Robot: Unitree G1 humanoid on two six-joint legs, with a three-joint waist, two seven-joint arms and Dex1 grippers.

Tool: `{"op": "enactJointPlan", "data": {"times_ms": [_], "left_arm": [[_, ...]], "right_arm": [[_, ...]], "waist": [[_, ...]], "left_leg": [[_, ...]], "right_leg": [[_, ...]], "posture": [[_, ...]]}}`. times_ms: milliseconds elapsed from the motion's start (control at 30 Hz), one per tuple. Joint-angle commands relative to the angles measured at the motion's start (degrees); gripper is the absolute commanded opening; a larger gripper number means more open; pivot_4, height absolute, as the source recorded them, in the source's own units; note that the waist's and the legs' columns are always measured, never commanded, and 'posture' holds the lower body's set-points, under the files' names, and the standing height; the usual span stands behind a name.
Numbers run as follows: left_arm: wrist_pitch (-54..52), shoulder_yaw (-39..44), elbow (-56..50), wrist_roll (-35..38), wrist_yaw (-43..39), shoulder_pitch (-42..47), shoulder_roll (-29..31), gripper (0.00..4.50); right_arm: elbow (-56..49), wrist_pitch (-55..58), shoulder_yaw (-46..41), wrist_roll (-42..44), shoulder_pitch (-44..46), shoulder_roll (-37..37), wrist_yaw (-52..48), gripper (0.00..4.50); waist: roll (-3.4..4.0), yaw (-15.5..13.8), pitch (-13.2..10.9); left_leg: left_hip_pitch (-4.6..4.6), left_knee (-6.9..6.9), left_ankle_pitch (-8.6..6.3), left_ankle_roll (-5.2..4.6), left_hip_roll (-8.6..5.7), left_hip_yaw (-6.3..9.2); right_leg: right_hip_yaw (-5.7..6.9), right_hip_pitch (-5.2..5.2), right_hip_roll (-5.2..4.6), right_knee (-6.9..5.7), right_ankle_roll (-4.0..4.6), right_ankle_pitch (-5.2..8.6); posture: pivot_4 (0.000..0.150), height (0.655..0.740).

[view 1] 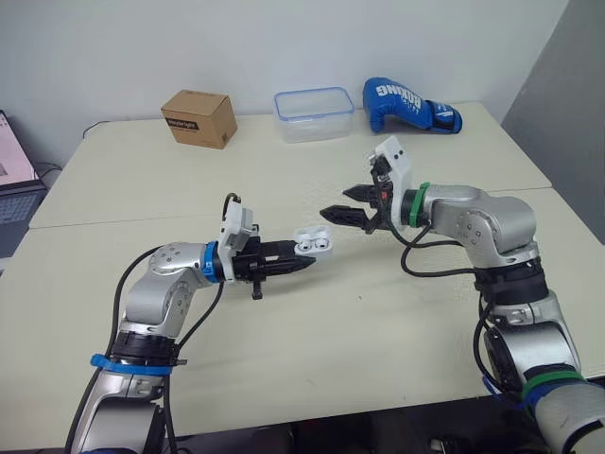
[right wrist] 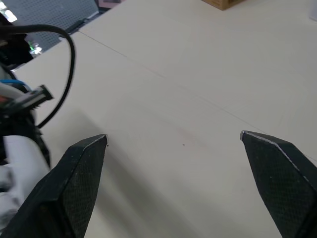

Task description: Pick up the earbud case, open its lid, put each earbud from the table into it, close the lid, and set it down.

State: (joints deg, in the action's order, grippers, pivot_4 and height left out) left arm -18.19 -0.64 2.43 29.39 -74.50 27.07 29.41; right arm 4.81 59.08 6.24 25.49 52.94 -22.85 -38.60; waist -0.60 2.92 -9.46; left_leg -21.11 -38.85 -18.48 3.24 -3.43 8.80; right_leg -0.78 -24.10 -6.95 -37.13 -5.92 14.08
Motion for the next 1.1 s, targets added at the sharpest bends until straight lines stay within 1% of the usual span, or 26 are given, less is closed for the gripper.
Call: {"op": "enactJointPlan", "data": {"times_ms": [33, 233, 333, 367, 567, 833, 1100], "left_arm": [[0.42, 0.81, -2.39, 1.65, -0.11, -0.33, 0.11, 0.79], [0.38, 0.77, -2.7, 1.64, -0.01, -0.53, 0.1, 0.79], [0.35, 0.76, -2.63, 1.66, -0.07, -0.47, 0.12, 0.79], [0.34, 0.75, -2.61, 1.65, -0.09, -0.46, 0.13, 0.79], [0.2, 0.74, -2.68, 1.76, -0.17, -0.52, 0.16, 0.79], [0.01, 0.75, -2.48, 1.9, -0.07, -0.35, -0.03, 0.79], [-0.35, 0.73, -2.12, 2.48, 0.63, -0.33, -0.17, 0.79]], "right_arm": [[0.21, -1.01, 1.1, -1.92, 0.67, -1.2, 0.01, 3.56], [0.07, -1.05, 1.15, -2.2, 0.22, -1.4, -0.76, 1.27], [-2.41, 0.15, 1.84, -0.59, -0.41, -1.88, -3.15, 0.14], [-3.65, 0.73, 1.96, 0.2, -0.55, -1.94, -4.05, 0.03], [-9.68, 3.27, 3.08, 3.22, -1.21, -2.13, -7.22, 0.03], [-14.96, 5.39, 5.38, 4.19, -2.35, -1.81, -6.95, 0.03], [-18.61, 7.82, 4.42, 6.84, -2.15, -1.5, -6.99, 0.03]], "waist": [[0.0, 0.01, 0.0], [0.0, 0.13, 0.0], [0.0, 0.13, 0.0], [0.0, 0.13, 0.0], [0.0, 0.26, 0.0], [0.0, 0.25, 0.0], [0.0, 0.24, 0.0]], "left_leg": [[0.0, 0.0, 0.0, 0.0, 0.0, -0.01], [0.0, 0.02, 0.0, 0.0, 0.01, -0.04], [0.0, 0.02, 0.0, 0.0, 0.0, -0.04], [0.0, 0.02, 0.0, 0.0, 0.0, -0.03], [0.0, 0.02, 0.0, 0.0, 0.01, 0.0], [0.0, 0.01, 0.0, 0.0, 0.0, 0.02], [0.0, 0.01, 0.0, 0.0, 0.0, 0.04]], "right_leg": [[-0.01, 0.0, 0.0, 0.01, 0.0, 0.0], [-0.03, -0.02, 0.0, 0.0, 0.0, 0.0], [-0.02, -0.02, 0.0, 0.01, 0.0, 0.0], [-0.02, -0.02, 0.0, 0.01, 0.0, 0.0], [0.0, -0.01, 0.0, 0.01, 0.0, 0.0], [0.0, -0.01, 0.0, 0.01, 0.0, 0.0], [0.0, -0.01, -0.01, 0.01, 0.0, 0.0]], "posture": [[0.15, 0.7307], [0.15, 0.7307], [0.15, 0.7307], [0.15, 0.7307], [0.15, 0.7307], [0.15, 0.7307], [0.15, 0.7307]]}}
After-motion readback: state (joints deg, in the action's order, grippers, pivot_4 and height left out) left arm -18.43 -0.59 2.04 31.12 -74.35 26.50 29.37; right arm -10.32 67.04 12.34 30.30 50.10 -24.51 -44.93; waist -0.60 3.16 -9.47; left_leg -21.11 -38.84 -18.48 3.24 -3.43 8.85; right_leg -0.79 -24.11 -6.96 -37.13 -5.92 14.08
